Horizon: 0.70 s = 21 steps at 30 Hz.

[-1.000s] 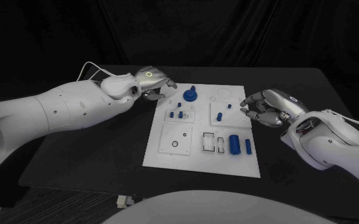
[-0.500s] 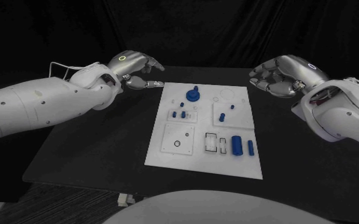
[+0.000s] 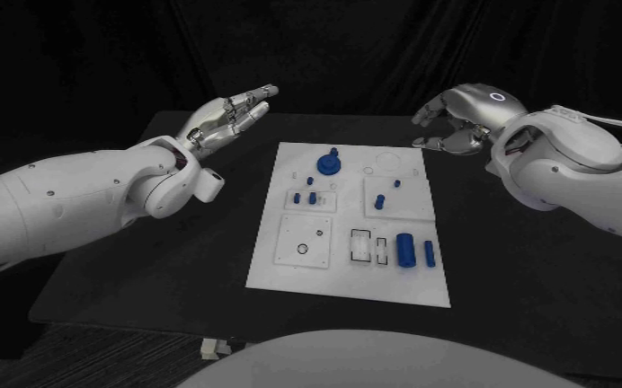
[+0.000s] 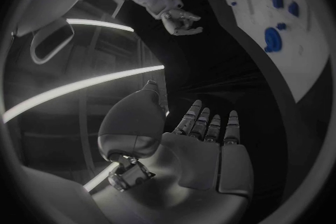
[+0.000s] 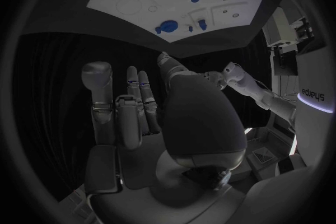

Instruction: Assemble the parts on the task board

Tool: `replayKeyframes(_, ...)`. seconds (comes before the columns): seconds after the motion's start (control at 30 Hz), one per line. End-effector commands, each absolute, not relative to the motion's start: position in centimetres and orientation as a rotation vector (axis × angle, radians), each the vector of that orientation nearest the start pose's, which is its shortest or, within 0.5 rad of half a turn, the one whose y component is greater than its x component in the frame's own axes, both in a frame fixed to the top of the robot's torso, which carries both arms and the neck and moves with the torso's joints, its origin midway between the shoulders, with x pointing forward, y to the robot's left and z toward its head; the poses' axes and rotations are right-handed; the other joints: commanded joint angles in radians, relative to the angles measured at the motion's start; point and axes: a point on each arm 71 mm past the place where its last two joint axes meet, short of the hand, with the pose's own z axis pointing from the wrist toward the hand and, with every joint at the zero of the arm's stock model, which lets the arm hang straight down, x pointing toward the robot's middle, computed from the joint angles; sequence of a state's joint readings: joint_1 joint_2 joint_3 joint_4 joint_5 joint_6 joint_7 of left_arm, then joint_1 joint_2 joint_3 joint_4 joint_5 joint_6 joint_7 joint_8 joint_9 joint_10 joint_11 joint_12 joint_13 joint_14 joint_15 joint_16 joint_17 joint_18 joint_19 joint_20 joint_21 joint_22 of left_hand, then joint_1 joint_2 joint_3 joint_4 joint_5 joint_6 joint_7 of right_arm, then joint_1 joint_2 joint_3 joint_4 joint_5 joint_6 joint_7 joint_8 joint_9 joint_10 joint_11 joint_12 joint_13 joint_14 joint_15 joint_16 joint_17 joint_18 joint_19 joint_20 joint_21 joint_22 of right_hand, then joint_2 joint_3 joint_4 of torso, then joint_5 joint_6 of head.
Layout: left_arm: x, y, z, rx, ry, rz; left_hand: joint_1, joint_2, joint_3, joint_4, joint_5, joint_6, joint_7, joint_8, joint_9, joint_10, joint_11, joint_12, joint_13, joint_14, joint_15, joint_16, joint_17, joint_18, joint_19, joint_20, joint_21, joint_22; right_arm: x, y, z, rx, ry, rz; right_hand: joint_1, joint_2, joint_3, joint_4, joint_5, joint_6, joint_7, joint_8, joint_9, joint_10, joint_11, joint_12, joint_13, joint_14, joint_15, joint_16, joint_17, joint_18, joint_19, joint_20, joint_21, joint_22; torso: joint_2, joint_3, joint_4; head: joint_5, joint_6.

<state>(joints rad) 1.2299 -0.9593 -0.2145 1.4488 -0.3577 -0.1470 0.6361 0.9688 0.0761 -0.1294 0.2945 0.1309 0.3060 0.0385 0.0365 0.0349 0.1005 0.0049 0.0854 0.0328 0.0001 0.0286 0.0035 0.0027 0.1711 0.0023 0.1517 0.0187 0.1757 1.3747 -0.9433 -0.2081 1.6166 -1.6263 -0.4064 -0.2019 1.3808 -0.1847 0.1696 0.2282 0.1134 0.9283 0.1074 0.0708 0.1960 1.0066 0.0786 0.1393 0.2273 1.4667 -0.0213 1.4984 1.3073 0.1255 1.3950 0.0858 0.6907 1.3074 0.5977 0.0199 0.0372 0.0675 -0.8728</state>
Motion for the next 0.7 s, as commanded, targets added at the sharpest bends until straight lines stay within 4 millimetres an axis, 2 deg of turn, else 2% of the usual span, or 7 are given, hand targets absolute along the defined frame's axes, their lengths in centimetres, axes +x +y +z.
replayKeyframes(0.03, 46.1, 27.6, -20.3, -0.847, 1.256, -1.823, -0.007, 0.028, -0.029, 0.000, 0.000, -0.024, -0.008, -0.004, -0.002, -0.022, -0.010, 0.009, -0.003, 0.000, 0.002, -0.004, -0.003, 0.010, 0.000, 0.005, -0.007, -0.032, 47.7, -22.3, -16.4, -0.440, 1.601, 0.396, 0.031, 0.018, -0.033, 0.011, 0.046, -0.006, -0.002, -0.004, -0.016, -0.007, 0.000, -0.013, -0.025, 0.044, -0.004, -0.007, 0.030, 0.010, -0.003, -0.005, -0.020, 0.068, 0.003, -0.0068, 0.0021, -0.014, 0.000)
replayKeyframes(0.17, 45.6, 27.8, -20.8, -0.865, 1.227, -1.828, 0.029, 0.051, -0.065, -0.002, 0.053, -0.042, -0.025, -0.006, -0.003, -0.036, -0.029, 0.037, -0.003, 0.000, 0.034, -0.004, -0.003, 0.006, -0.002, 0.044, -0.009, -0.075, 48.2, -21.8, -17.4, -0.475, 1.642, 0.390, 0.090, 0.036, -0.027, -0.009, 0.135, -0.006, 0.000, -0.003, -0.032, -0.022, -0.002, -0.025, -0.050, 0.038, -0.006, -0.012, 0.018, 0.012, -0.009, -0.007, -0.049, 0.065, 0.004, -0.0134, 0.0036, -0.026, 0.000)
replayKeyframes(0.37, 45.0, 28.3, -20.9, -0.812, 1.214, -1.803, 0.033, 0.066, -0.101, -0.002, 0.035, -0.056, -0.036, -0.007, -0.005, -0.045, -0.039, 0.060, -0.004, 0.000, 0.005, -0.004, -0.003, 0.010, -0.001, 0.009, -0.010, -0.090, 48.5, -21.1, -18.6, -0.511, 1.694, 0.384, 0.119, 0.043, -0.017, -0.027, 0.138, 0.000, 0.014, -0.001, -0.041, -0.026, -0.002, -0.025, -0.069, 0.037, -0.006, -0.012, 0.019, 0.013, -0.010, -0.007, -0.059, 0.067, 0.002, -0.0144, 0.0030, -0.036, 0.000)
replayKeyframes(0.47, 44.6, 28.2, -20.8, -0.755, 1.221, -1.801, 0.051, -0.139, -0.020, 0.006, -0.045, -0.048, -0.038, -0.007, -0.004, -0.050, -0.040, 0.082, -0.004, 0.000, 0.007, -0.004, -0.003, 0.007, -0.001, -0.002, -0.011, -0.104, 48.6, -20.8, -19.3, -0.523, 1.718, 0.384, 0.110, 0.043, -0.024, -0.021, 0.113, 0.002, 0.015, -0.001, -0.045, -0.025, -0.001, -0.023, -0.075, 0.037, -0.005, -0.012, 0.019, 0.013, -0.009, -0.007, -0.061, 0.068, 0.004, -0.0127, 0.0024, -0.050, 0.000)
replayKeyframes(0.5, 44.5, 28.2, -20.8, -0.741, 1.222, -1.800, 0.052, -0.178, -0.021, 0.005, -0.065, -0.049, -0.041, -0.007, -0.004, -0.051, -0.046, 0.083, -0.003, 0.000, 0.008, -0.004, -0.003, 0.007, -0.001, -0.001, -0.011, -0.105, 48.7, -20.7, -19.6, -0.526, 1.725, 0.384, 0.109, 0.043, -0.025, -0.021, 0.111, 0.002, 0.016, -0.001, -0.045, -0.025, -0.001, -0.023, -0.075, 0.037, -0.005, -0.012, 0.019, 0.013, -0.009, -0.007, -0.061, 0.069, 0.004, -0.0128, 0.0023, -0.054, 0.000)
replayKeyframes(0.6, 44.2, 28.1, -20.6, -0.718, 1.226, -1.800, 0.066, -0.206, -0.011, 0.006, -0.065, -0.052, -0.047, -0.007, -0.005, -0.051, -0.051, 0.087, -0.003, 0.000, 0.008, -0.004, -0.003, 0.007, 0.000, -0.001, -0.011, -0.107, 48.7, -20.6, -20.3, -0.532, 1.742, 0.386, 0.115, 0.045, -0.023, -0.024, 0.144, -0.001, 0.021, -0.002, -0.049, -0.027, 0.001, -0.022, -0.081, 0.036, -0.004, -0.012, 0.017, 0.013, -0.009, -0.006, -0.065, 0.069, 0.003, -0.0126, 0.0035, -0.060, 0.000)
replayKeyframes(0.7, 44.0, 28.0, -20.6, -0.707, 1.230, -1.802, 0.093, -0.178, 0.008, 0.005, -0.026, -0.062, -0.045, -0.008, -0.005, -0.055, -0.047, 0.089, -0.004, 0.000, 0.020, -0.004, -0.003, 0.005, 0.000, 0.004, -0.011, -0.109, 48.6, -20.4, -21.1, -0.537, 1.759, 0.390, 0.125, 0.047, -0.013, -0.031, 0.220, 0.003, 0.026, -0.001, -0.054, -0.018, 0.005, -0.016, -0.090, 0.036, -0.002, -0.013, 0.017, 0.013, -0.009, -0.005, -0.070, 0.072, 0.003, -0.0128, 0.0029, -0.067, 0.000)
